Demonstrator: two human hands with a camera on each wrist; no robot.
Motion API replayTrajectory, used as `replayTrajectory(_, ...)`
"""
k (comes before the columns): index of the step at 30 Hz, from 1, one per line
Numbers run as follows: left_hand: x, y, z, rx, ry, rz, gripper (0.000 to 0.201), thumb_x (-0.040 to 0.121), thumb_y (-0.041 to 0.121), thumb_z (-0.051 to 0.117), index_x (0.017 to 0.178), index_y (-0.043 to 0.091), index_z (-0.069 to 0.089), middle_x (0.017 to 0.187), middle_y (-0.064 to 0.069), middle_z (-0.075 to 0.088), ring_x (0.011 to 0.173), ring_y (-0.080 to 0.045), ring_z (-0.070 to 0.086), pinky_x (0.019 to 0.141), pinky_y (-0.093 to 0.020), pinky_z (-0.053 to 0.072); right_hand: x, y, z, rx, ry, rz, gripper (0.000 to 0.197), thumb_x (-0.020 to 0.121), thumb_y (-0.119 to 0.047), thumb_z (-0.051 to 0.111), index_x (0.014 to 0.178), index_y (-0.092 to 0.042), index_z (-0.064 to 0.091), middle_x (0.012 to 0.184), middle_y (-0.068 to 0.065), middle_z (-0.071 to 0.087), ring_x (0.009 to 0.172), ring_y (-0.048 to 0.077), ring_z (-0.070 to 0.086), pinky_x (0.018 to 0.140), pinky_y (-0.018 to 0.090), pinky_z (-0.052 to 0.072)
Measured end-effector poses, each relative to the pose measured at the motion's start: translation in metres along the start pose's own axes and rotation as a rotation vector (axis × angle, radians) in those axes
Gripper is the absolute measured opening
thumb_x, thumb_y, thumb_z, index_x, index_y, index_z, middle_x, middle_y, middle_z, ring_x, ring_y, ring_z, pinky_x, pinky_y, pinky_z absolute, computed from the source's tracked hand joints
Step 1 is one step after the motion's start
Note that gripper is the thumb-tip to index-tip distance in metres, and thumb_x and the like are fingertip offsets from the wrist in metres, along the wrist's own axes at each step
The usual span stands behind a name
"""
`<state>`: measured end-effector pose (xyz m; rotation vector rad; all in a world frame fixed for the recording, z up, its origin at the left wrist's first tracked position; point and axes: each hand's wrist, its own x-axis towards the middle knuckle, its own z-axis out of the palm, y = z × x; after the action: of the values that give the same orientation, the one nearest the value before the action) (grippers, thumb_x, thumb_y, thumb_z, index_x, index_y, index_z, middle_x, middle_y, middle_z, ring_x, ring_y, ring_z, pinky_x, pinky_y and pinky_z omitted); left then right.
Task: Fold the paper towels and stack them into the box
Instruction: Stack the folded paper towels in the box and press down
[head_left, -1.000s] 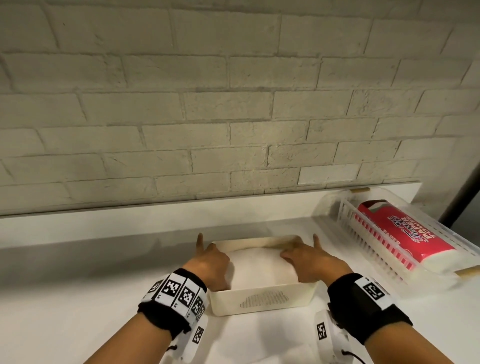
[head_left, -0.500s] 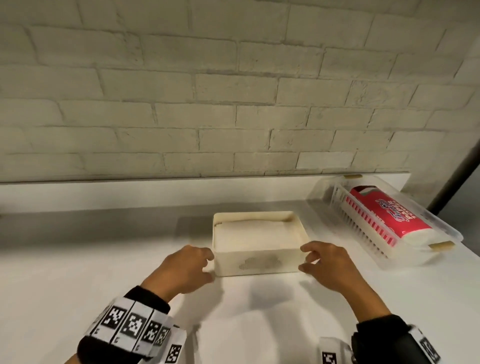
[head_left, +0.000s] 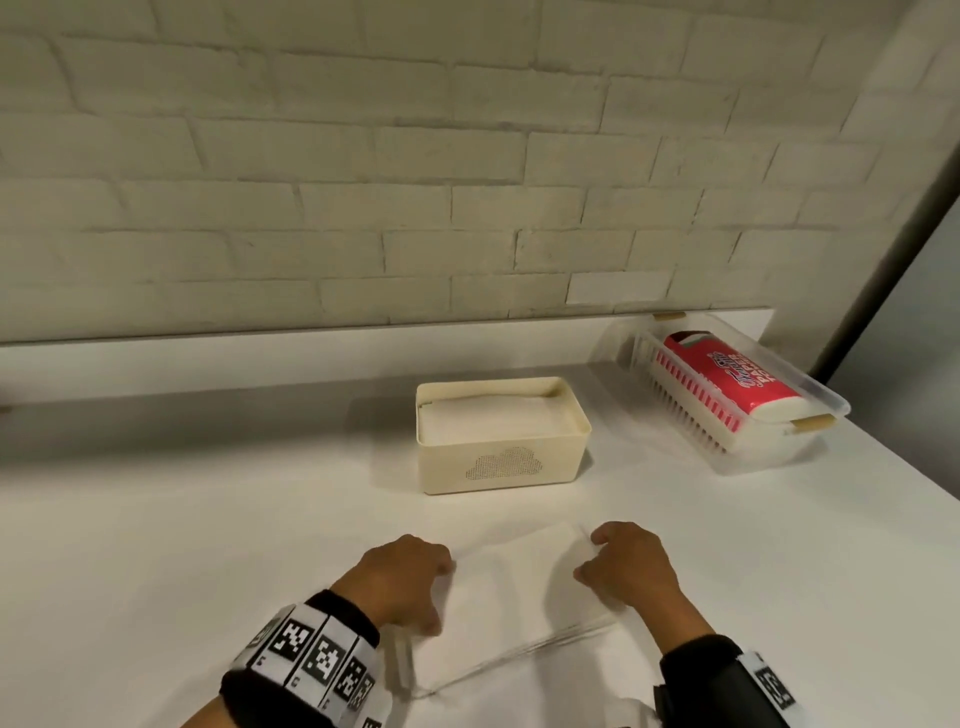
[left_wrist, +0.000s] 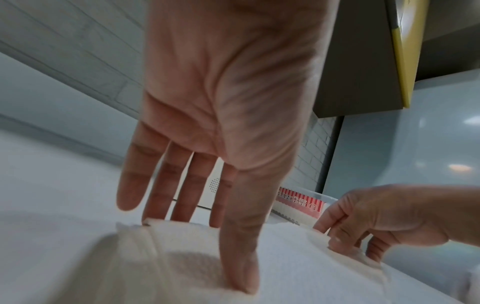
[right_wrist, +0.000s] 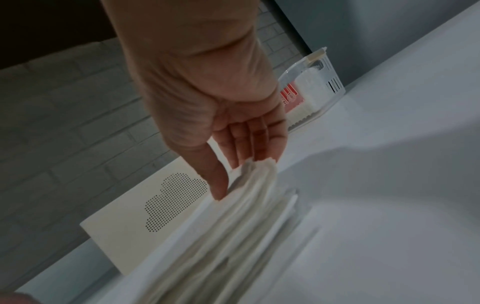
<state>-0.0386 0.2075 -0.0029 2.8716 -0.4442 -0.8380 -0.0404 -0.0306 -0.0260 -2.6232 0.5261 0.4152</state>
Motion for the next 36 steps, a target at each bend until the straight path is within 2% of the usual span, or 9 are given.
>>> replayTrajectory(3, 0.000, 0.003, 0.001, 0.021, 0.011, -0.017, 0.065, 0.078, 0.027, 0.071, 0.136, 0.026, 0.040, 0.132, 0.002, 0.047, 0.116, -0.018, 0.051, 0.088, -0.025, 0.041, 0.001, 0.002, 0.001, 0.029, 0.047, 0.010, 0.049, 0.076, -0.024, 0.068, 0.123, -0.025, 0.056, 0.127, -0.005, 0.055, 0.116, 0.014, 0.052, 0.087, 0.023, 0.044)
replayTrajectory(6, 0.002, 0.005, 0.001, 0.042, 0.024, -0.027, 0.067, 0.076, 0.029, 0.073, 0.135, 0.023, 0.040, 0.129, 0.001, 0.049, 0.113, -0.019, 0.053, 0.087, -0.027, 0.043, 0.000, 0.003, 0.003, 0.103, 0.089, 0.014, 0.040, 0.075, -0.020, 0.070, 0.113, -0.029, 0.062, 0.119, -0.006, 0.059, 0.108, 0.013, 0.056, 0.079, 0.020, 0.042)
replayTrajectory(11, 0.006, 0.006, 0.000, 0.048, 0.034, -0.048, 0.074, 0.072, 0.030, 0.077, 0.134, 0.018, 0.038, 0.126, -0.002, 0.049, 0.114, -0.020, 0.050, 0.086, -0.028, 0.042, -0.001, 0.005, 0.008, 0.145, 0.111, 0.007, 0.043, 0.073, -0.018, 0.069, 0.113, -0.032, 0.060, 0.111, -0.006, 0.063, 0.101, 0.014, 0.059, 0.079, 0.021, 0.045)
replayTrajectory(15, 0.009, 0.006, 0.001, 0.051, 0.037, -0.049, 0.069, 0.073, 0.028, 0.077, 0.131, 0.018, 0.041, 0.125, -0.004, 0.049, 0.115, -0.021, 0.049, 0.086, -0.028, 0.042, -0.001, 0.004, 0.013, 0.096, 0.059, -0.014, 0.046, 0.072, -0.021, 0.072, 0.115, -0.029, 0.059, 0.115, -0.004, 0.060, 0.103, 0.015, 0.059, 0.078, 0.021, 0.045)
replayTrajectory(18, 0.011, 0.004, 0.006, 0.019, 0.054, -0.044, 0.067, 0.073, 0.028, 0.076, 0.130, 0.018, 0.042, 0.126, -0.004, 0.043, 0.119, -0.021, 0.040, 0.089, -0.028, 0.041, 0.000, 0.002, 0.015, 0.067, 0.049, -0.029, 0.049, 0.072, -0.020, 0.071, 0.119, -0.029, 0.057, 0.120, -0.004, 0.058, 0.106, 0.016, 0.058, 0.078, 0.022, 0.045)
replayTrajectory(23, 0.013, -0.002, 0.012, -0.101, 0.091, -0.057, 0.055, 0.073, 0.028, 0.075, 0.121, 0.016, 0.050, 0.121, -0.003, 0.048, 0.108, -0.018, 0.047, 0.077, -0.022, 0.036, 0.004, 0.001, 0.015, 0.029, 0.044, -0.055, 0.053, 0.071, -0.018, 0.071, 0.122, -0.028, 0.055, 0.121, -0.003, 0.059, 0.108, 0.017, 0.058, 0.080, 0.021, 0.044)
replayTrajectory(27, 0.014, -0.006, 0.017, -0.150, 0.148, -0.089, 0.066, 0.070, 0.033, 0.076, 0.126, 0.020, 0.044, 0.123, -0.001, 0.046, 0.115, -0.019, 0.042, 0.082, -0.023, 0.036, 0.006, 0.000, 0.016, 0.027, 0.029, -0.061, 0.055, 0.072, -0.018, 0.073, 0.122, -0.024, 0.053, 0.121, -0.002, 0.059, 0.108, 0.016, 0.058, 0.080, 0.018, 0.043)
replayTrajectory(31, 0.015, -0.008, 0.018, -0.189, 0.153, -0.093, 0.070, 0.068, 0.032, 0.078, 0.128, 0.020, 0.044, 0.125, 0.000, 0.047, 0.113, -0.016, 0.047, 0.083, -0.022, 0.040, 0.006, -0.002, 0.015, 0.023, 0.034, -0.067, 0.061, 0.071, -0.017, 0.076, 0.126, -0.020, 0.050, 0.118, 0.004, 0.059, 0.110, 0.019, 0.056, 0.083, 0.021, 0.043)
replayTrajectory(36, 0.014, -0.006, 0.020, -0.168, 0.312, -0.078, 0.040, 0.072, 0.022, 0.074, 0.108, 0.021, 0.055, 0.107, 0.002, 0.047, 0.097, -0.016, 0.051, 0.074, -0.021, 0.038, 0.002, -0.004, 0.016, -0.017, 0.049, -0.086, 0.059, 0.074, -0.013, 0.072, 0.129, -0.019, 0.048, 0.118, 0.004, 0.057, 0.112, 0.021, 0.054, 0.083, 0.024, 0.045)
